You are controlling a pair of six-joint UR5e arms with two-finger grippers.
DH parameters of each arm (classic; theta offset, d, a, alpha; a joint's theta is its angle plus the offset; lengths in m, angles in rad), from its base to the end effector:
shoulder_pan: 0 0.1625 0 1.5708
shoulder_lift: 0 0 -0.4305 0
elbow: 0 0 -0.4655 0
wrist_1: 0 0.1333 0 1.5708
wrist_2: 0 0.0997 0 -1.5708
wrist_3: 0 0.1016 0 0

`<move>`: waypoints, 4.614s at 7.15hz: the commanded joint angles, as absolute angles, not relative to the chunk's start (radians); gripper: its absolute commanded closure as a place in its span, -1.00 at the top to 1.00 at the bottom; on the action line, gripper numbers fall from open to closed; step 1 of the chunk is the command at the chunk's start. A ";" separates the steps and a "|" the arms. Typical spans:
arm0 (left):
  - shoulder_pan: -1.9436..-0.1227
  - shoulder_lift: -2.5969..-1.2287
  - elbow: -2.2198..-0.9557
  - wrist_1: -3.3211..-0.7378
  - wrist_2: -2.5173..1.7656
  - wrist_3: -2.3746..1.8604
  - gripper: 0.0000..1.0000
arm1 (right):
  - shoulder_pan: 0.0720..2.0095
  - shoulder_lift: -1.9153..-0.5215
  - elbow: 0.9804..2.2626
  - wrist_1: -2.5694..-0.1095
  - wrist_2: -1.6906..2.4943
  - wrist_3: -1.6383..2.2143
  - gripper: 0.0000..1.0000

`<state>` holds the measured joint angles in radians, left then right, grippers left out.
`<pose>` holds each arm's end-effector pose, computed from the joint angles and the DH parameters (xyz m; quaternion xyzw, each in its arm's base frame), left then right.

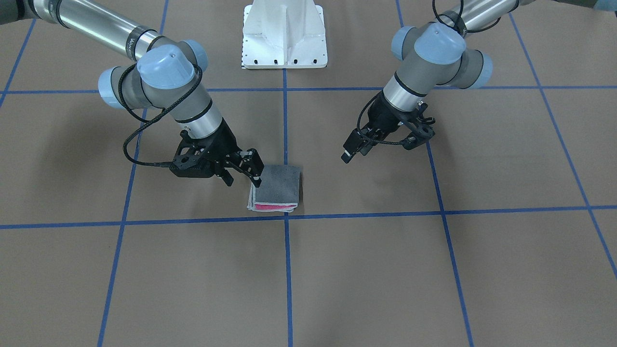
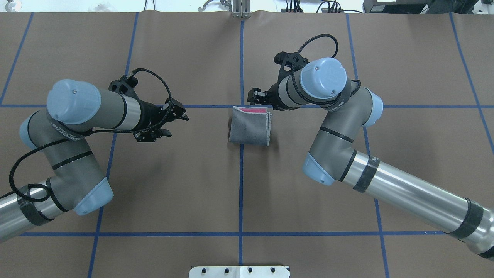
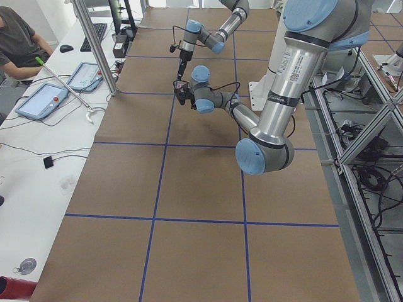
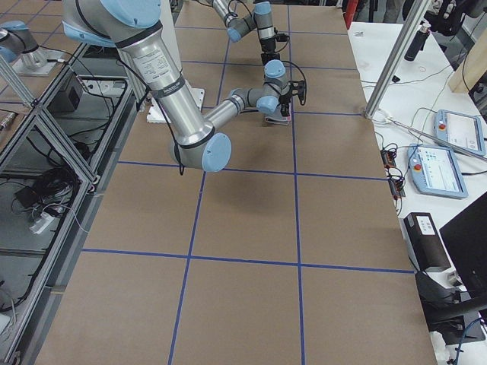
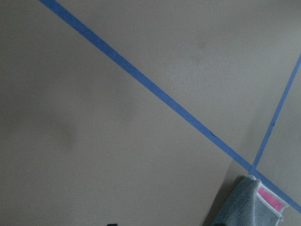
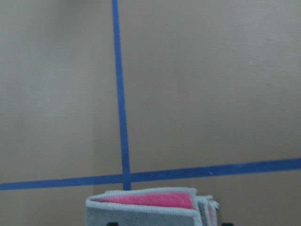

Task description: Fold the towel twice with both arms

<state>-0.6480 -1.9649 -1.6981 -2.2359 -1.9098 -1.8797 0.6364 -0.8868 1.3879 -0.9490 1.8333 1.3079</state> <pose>0.4942 -0.4989 0.2716 -0.0449 0.5667 -0.2925 0.7689 -0.5894 -0.5685 0.2252 0.1297 -0.5235 0.0873 0.8376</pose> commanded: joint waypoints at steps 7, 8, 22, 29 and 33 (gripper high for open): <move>-0.652 -1.965 -1.700 -2.237 -1.908 -1.881 0.50 | 0.637 -0.899 1.333 -0.922 1.841 1.077 -0.03; -0.652 -1.964 -1.700 -2.237 -1.907 -1.881 0.50 | 0.637 -0.902 1.333 -0.922 1.841 1.075 -0.05; -0.652 -1.965 -1.700 -2.237 -1.908 -1.881 0.49 | 0.618 -0.897 1.316 -0.927 1.832 0.986 -0.29; -0.652 -1.965 -1.706 -2.237 -1.907 -1.881 0.49 | 0.618 -0.888 1.310 -0.925 1.816 0.986 -0.34; -0.652 -1.967 -1.706 -2.237 -1.907 -1.881 0.49 | 0.618 -0.888 1.302 -0.925 1.816 0.986 -0.57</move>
